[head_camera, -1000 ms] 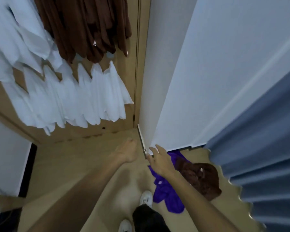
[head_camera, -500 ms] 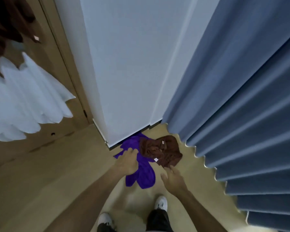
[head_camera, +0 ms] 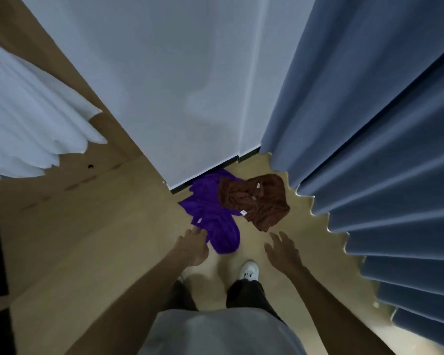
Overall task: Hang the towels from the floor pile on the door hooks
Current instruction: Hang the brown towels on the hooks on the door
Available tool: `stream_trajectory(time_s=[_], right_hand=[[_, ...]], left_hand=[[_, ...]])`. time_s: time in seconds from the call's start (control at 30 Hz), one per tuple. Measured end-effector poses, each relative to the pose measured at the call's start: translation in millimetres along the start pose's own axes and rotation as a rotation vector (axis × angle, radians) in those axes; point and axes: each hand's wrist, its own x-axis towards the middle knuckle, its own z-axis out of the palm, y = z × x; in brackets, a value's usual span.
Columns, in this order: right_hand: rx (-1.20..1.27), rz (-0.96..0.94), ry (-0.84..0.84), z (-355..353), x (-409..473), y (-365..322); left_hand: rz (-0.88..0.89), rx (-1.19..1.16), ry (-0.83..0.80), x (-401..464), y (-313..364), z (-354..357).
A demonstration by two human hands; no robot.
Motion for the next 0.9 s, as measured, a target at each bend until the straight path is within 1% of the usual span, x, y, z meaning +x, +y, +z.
stream_trajectory(time_s=[0.17, 0.3, 0.4, 0.57, 0.67, 0.8, 0.9], right_hand=[[0.034, -0.026, -0.155, 13, 39, -6], [0.087, -0.004, -0.241, 40, 81, -19], [0.131, 0.032, -0.281, 69, 128, -24], [0.223, 0.167, -0.243, 124, 237, -31], [0.277, 0.182, -0.235, 164, 312, -38], [0.366, 0.177, -0.248, 217, 413, -46], [0.393, 0.134, -0.245, 253, 492, -55]], left_hand=[[-0.034, 0.012, -0.049, 22, -2, 21], [-0.028, 0.043, -0.152, 53, -19, 38], [-0.017, 0.071, -0.203, 102, -40, 49], [0.057, 0.110, -0.309, 217, -76, 80], [0.087, 0.123, -0.280, 296, -92, 97], [0.108, -0.080, -0.214, 395, -103, 112], [0.131, -0.180, -0.160, 451, -119, 125]])
